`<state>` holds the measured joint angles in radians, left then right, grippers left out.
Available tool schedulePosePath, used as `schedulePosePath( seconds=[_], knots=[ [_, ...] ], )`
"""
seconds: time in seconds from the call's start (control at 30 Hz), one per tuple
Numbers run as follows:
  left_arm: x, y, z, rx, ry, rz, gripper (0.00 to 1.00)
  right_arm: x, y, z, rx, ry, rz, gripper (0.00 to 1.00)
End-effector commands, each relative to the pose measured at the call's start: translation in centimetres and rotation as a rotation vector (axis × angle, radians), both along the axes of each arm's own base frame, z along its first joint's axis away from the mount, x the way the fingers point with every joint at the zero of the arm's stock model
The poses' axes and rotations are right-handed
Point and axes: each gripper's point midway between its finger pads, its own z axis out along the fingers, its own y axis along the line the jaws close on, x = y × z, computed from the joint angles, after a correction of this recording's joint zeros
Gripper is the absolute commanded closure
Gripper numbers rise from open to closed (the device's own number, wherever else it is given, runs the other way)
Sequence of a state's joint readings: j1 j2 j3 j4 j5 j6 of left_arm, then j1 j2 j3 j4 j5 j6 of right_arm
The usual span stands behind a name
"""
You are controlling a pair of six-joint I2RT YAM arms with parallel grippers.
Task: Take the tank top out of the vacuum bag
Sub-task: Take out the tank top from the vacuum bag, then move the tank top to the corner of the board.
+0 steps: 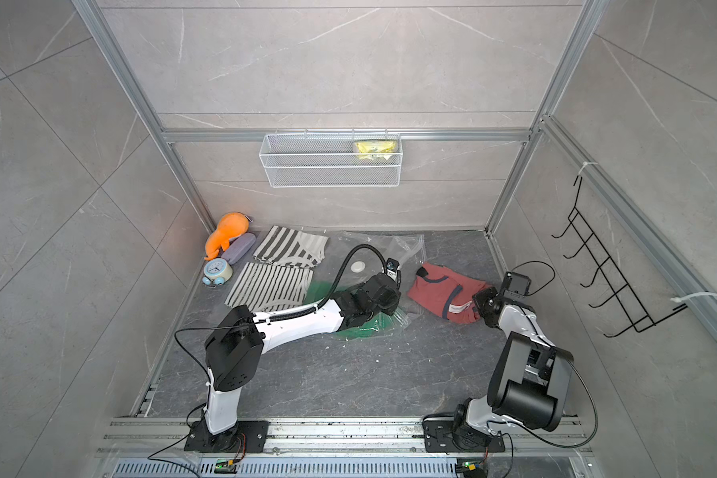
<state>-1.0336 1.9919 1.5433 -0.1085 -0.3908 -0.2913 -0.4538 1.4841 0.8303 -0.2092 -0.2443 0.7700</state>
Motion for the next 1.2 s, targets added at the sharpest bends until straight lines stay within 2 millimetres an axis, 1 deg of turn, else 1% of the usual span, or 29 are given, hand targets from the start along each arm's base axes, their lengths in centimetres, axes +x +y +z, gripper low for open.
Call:
schedulePosePath(
  seconds=[0.0, 0.1, 0.2, 0.27, 0.33, 0.37, 0.4, 0.43, 0.47, 0.53, 0.57, 0.6, 0.63, 0.67, 0.73, 0.77, 0.83, 0.87, 0.93, 0.97, 1.07, 1.13, 1.17],
  knots=[
    [0.7, 0.2, 2.3, -0.034, -0.046, 0.018, 1.00, -2.5, -1.3, -1.1, -0.004, 0.056, -0.089, 1.00],
    [0.7, 0.3, 2.3, -0.034, -0.047, 0.019, 1.00, -4.2, -2.2, -1.7, 0.009, 0.073, -0.176, 1.00],
    [0.8, 0.4, 2.3, -0.032, -0.051, 0.025, 1.00, -5.8, -2.5, -1.9, 0.005, 0.075, -0.256, 1.00],
    [0.8, 0.5, 2.4, -0.032, -0.052, 0.026, 1.00, -6.5, -2.7, -1.9, -0.006, 0.078, -0.286, 1.00],
    [0.7, 0.5, 2.5, -0.033, -0.053, 0.027, 1.00, -6.5, -2.6, -1.8, 0.000, 0.072, -0.289, 1.00],
    [0.8, 0.6, 2.5, -0.034, -0.054, 0.029, 1.00, -6.3, -2.4, -1.6, 0.011, 0.071, -0.276, 0.97],
    [0.8, 0.6, 2.4, -0.033, -0.054, 0.029, 1.00, -6.2, -2.2, -1.3, 0.013, 0.073, -0.257, 0.90],
    [0.8, 0.6, 2.5, -0.033, -0.054, 0.029, 1.00, -6.2, -2.1, -1.1, 0.010, 0.078, -0.250, 0.76],
    [0.8, 0.6, 2.5, -0.035, -0.055, 0.029, 1.00, -6.4, -2.1, -0.7, 0.005, 0.079, -0.249, 0.64],
    [0.7, 0.5, 2.6, -0.037, -0.055, 0.026, 1.00, -6.5, -2.1, 1.0, -0.040, 0.047, -0.241, 0.58],
    [0.7, 0.5, 2.7, -0.039, -0.056, 0.025, 1.00, -6.5, -2.1, 2.1, -0.085, 0.026, -0.229, 0.56],
    [0.8, 0.5, 2.7, -0.040, -0.056, 0.026, 1.00, -6.4, -1.9, 3.4, -0.133, 0.018, -0.212, 0.52],
    [0.7, 0.4, 2.9, -0.045, -0.057, 0.023, 1.00, -5.8, -1.5, 4.7, -0.178, -0.003, -0.174, 0.48],
    [0.7, 0.4, 3.0, -0.049, -0.057, 0.021, 1.00, -4.9, -0.8, 6.1, -0.222, -0.020, -0.115, 0.47],
    [0.7, 0.3, 3.0, -0.053, -0.058, 0.020, 1.00, -2.8, 1.7, 7.8, -0.299, -0.013, 0.037, 0.46],
    [0.7, 0.3, 3.0, -0.053, -0.058, 0.019, 1.00, -1.4, 3.7, 8.6, -0.334, 0.000, 0.140, 0.46],
    [0.7, 0.2, 3.0, -0.055, -0.059, 0.019, 1.00, 0.9, 7.1, 7.9, -0.354, 0.076, 0.323, 0.46],
    [0.7, 0.2, 3.1, -0.056, -0.060, 0.019, 1.00, 1.7, 8.5, 7.4, -0.356, 0.131, 0.399, 0.46],
    [0.7, 0.3, 3.1, -0.053, -0.060, 0.022, 1.00, 2.6, 10.2, 5.7, -0.344, 0.238, 0.502, 0.46],
    [0.7, 0.4, 3.1, -0.049, -0.061, 0.024, 1.00, 2.8, 10.4, 5.1, -0.364, 0.274, 0.524, 0.46],
    [0.7, 0.7, 3.0, -0.045, -0.060, 0.036, 1.00, 3.3, 10.0, 3.9, -0.413, 0.331, 0.548, 0.45],
    [0.7, 0.9, 3.1, -0.049, -0.063, 0.041, 1.00, 3.7, 10.7, 2.5, -0.370, 0.383, 0.612, 0.45],
    [0.7, 1.0, 3.1, -0.049, -0.063, 0.041, 1.00, 3.7, 10.7, 1.7, -0.356, 0.429, 0.627, 0.46]
  ],
)
